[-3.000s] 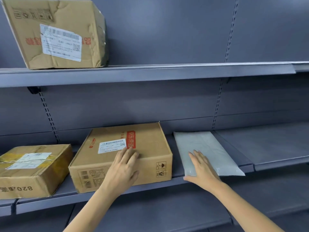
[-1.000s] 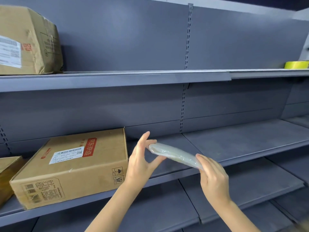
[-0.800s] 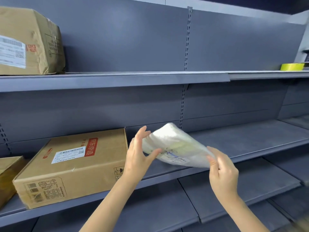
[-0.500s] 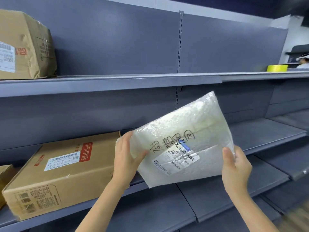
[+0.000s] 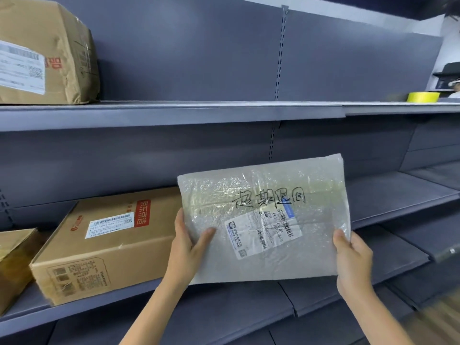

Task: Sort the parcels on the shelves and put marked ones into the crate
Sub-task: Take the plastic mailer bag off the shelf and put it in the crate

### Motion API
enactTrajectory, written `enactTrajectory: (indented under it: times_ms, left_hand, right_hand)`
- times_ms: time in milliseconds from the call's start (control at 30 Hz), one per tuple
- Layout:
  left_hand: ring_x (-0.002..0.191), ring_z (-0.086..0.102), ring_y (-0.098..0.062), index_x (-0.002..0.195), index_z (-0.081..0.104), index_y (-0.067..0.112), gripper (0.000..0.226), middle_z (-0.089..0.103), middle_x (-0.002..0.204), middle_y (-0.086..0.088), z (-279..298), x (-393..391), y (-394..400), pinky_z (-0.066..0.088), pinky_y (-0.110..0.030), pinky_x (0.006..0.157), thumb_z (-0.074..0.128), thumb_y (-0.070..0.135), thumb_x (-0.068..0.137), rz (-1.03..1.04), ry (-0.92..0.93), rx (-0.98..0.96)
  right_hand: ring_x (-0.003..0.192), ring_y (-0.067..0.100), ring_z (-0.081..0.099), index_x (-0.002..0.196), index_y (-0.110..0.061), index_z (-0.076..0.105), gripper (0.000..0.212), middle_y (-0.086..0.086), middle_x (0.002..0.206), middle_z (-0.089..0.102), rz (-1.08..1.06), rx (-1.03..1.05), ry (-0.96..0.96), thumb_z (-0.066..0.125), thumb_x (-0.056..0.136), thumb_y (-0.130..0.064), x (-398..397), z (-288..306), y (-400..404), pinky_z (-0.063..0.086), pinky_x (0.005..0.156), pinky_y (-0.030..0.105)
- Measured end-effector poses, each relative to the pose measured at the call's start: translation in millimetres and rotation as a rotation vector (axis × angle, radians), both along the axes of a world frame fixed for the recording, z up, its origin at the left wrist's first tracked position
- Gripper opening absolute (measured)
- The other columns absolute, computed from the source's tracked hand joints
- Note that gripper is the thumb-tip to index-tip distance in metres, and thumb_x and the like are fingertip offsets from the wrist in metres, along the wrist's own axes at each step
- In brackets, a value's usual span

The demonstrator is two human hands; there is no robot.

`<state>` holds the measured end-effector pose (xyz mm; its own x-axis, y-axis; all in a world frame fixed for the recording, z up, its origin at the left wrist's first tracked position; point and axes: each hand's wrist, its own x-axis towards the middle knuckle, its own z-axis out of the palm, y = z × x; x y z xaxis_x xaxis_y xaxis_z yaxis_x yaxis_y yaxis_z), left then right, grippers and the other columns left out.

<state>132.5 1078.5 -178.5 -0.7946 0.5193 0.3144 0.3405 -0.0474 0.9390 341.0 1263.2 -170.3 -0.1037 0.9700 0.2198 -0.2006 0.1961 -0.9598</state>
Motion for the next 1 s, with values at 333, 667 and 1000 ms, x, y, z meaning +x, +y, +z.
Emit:
enactTrajectory:
  times_ms: [333, 667, 1000]
  left_hand:
    - [0.096, 0.059, -0.027, 0.143, 0.021, 0.028, 0.084, 0.059, 0.12, -0.014, -22, 7, -83, 0.049, -0.038, 0.081, 0.068, 0.042, 0.075, 0.225, -0.008, -0.098]
    - [0.081, 0.054, -0.012, 0.142, 0.028, 0.023, 0.073, 0.058, 0.104, 0.004, -41, 44, -167, 0.043, -0.032, 0.076, 0.065, 0.039, 0.081, 0.486, -0.029, -0.165]
    - [0.098, 0.063, -0.019, 0.136, 0.032, 0.03, 0.063, 0.061, 0.115, 0.001, -66, 99, -240, 0.052, -0.044, 0.085, 0.064, 0.042, 0.082, 0.809, -0.159, -0.074]
  right_hand:
    - [0.077, 0.026, 0.053, 0.086, 0.001, 0.055, 0.038, 0.015, 0.082, 0.059, 0.204, -0.022, -0.325, 0.042, 0.096, -0.033, -15, -36, -60, 0.044, 0.074, 0.04]
    - [0.09, 0.024, 0.062, 0.09, -0.018, 0.061, 0.029, 0.005, 0.094, 0.067, 0.563, -0.027, -0.476, 0.049, 0.09, -0.045, -15, -45, -111, 0.051, 0.085, 0.046]
    - [0.096, 0.02, 0.067, 0.11, -0.016, 0.066, 0.043, 0.008, 0.109, 0.068, 1.166, -0.655, 0.226, 0.067, 0.075, -0.042, -8, -57, -149, 0.057, 0.076, 0.035]
